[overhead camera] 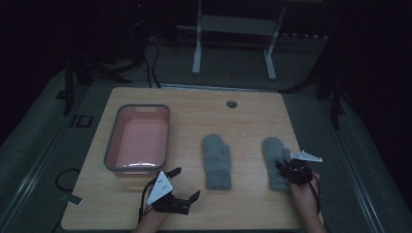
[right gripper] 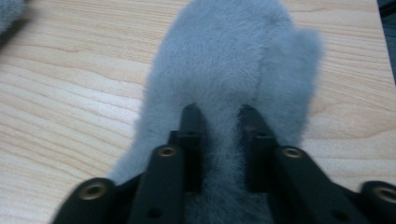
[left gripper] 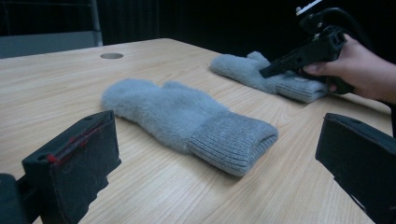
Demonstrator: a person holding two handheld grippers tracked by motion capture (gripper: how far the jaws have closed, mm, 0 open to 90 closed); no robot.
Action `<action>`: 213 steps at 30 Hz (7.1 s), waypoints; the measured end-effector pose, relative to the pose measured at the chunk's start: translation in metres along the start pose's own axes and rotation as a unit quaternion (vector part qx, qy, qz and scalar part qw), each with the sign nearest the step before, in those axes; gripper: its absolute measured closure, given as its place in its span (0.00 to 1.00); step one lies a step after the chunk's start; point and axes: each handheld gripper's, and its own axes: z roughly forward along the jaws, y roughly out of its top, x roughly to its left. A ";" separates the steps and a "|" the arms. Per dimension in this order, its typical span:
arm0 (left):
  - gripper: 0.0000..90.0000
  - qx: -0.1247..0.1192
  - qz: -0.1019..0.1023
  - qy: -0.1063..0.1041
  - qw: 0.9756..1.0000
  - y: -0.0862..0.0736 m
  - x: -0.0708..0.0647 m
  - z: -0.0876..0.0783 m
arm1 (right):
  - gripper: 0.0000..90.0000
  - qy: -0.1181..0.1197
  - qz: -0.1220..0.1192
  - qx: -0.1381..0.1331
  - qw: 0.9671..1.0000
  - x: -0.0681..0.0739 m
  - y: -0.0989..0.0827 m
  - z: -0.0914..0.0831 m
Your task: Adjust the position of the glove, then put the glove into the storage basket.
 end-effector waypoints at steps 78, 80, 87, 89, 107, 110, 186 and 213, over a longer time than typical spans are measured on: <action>0.00 0.003 -0.043 0.027 0.999 0.007 0.002 0.002 | 0.42 0.126 -0.003 -0.029 0.992 0.176 0.075 0.003; 0.00 0.010 -0.044 0.031 0.998 0.009 0.002 0.004 | 0.32 0.140 0.004 -0.037 0.989 0.164 0.075 -0.004; 0.00 0.028 -0.096 0.012 0.995 0.034 0.006 0.016 | 0.16 0.183 -0.026 -0.034 0.982 0.135 0.074 -0.011; 0.00 0.041 -0.095 0.003 0.995 0.044 0.007 0.025 | 0.19 0.195 -0.030 -0.067 0.978 0.126 0.074 -0.016; 0.22 0.235 -0.104 0.075 0.963 0.060 0.045 0.102 | 0.39 0.185 -0.071 0.038 0.979 0.136 0.076 0.027; 0.24 0.254 -0.107 0.077 0.958 0.052 0.050 0.112 | 0.42 0.179 -0.075 0.070 0.979 0.138 0.072 0.043; 0.90 0.206 -0.119 -0.096 0.967 0.154 0.089 0.097 | 0.91 0.289 -0.048 -0.014 0.956 0.141 0.148 -0.018; 0.90 0.187 -0.129 -0.024 0.974 0.181 0.151 0.013 | 0.91 0.334 -0.087 -0.015 0.939 0.226 0.216 0.001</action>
